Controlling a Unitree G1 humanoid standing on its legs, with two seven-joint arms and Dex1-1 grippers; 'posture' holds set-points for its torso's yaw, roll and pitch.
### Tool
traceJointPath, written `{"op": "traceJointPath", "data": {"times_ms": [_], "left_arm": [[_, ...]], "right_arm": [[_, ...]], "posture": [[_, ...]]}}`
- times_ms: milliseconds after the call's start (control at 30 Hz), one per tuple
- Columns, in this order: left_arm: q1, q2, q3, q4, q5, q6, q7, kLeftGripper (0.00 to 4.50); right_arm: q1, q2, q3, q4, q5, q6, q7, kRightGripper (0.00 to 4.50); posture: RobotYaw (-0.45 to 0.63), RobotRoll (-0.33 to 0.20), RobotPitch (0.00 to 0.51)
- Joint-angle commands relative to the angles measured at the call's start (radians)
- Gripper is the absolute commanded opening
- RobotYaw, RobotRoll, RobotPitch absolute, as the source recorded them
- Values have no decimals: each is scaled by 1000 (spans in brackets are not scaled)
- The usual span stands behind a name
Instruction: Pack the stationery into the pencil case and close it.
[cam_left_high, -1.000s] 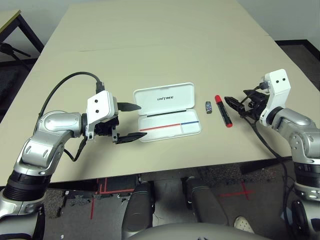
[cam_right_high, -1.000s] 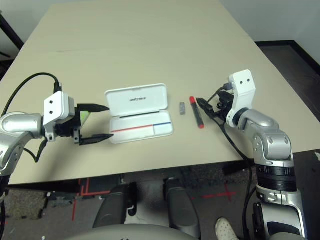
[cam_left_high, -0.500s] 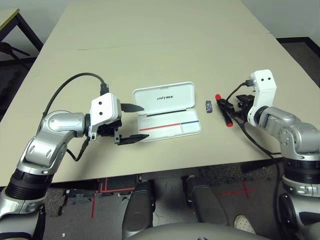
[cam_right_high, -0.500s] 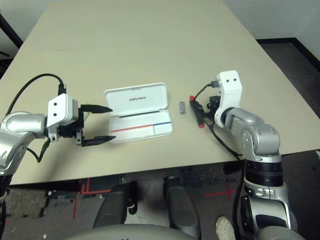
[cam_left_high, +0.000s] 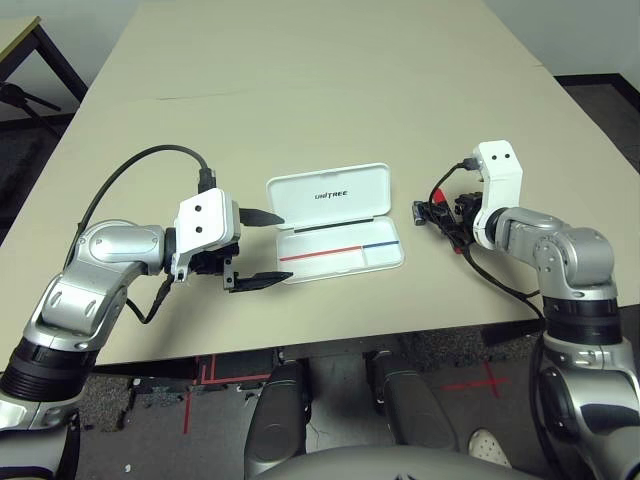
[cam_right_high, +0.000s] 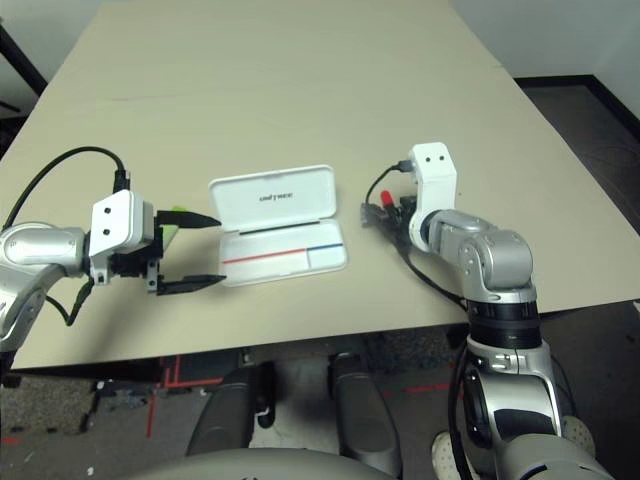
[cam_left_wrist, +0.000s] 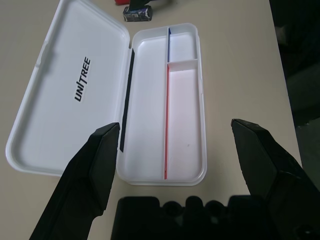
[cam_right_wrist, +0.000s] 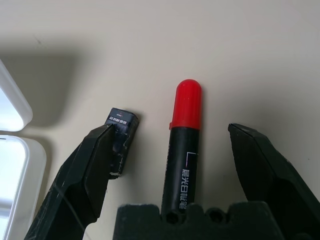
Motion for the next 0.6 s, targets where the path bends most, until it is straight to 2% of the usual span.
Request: {"op": "traceJointPath", "data": {"times_ms": [33,100,200,300,500,533,600], "left_arm": [[13,11,-4,-18,1,4,-3,4485],[12,11,-4,-21,0,4,-3,4485],[10,8,-6,-21,0,4,-1,4500],[8,5,-8,-19,0,3,-1,4500],[5,4,-11,-17,1,1,-3,4500],[5,4,-11,-16,2,1,-3,4500],[5,4,-12,-15,3,0,-3,4500]], "right_arm": [[28,0,21,23,-18,48,-17,4500],[34,5,20,21,-17,63,-21,4500],[39,10,13,21,-17,72,-28,3884],[43,10,4,23,-15,82,-29,2908],[50,5,-4,16,-8,96,-28,650],[51,4,-6,14,-7,97,-28,432],[51,-1,-11,9,-4,103,-24,426]], "posture": [[-12,0,163],[-13,0,163],[-16,0,163],[-16,0,163],[-20,0,164],[-20,0,164],[-20,0,164]]}}
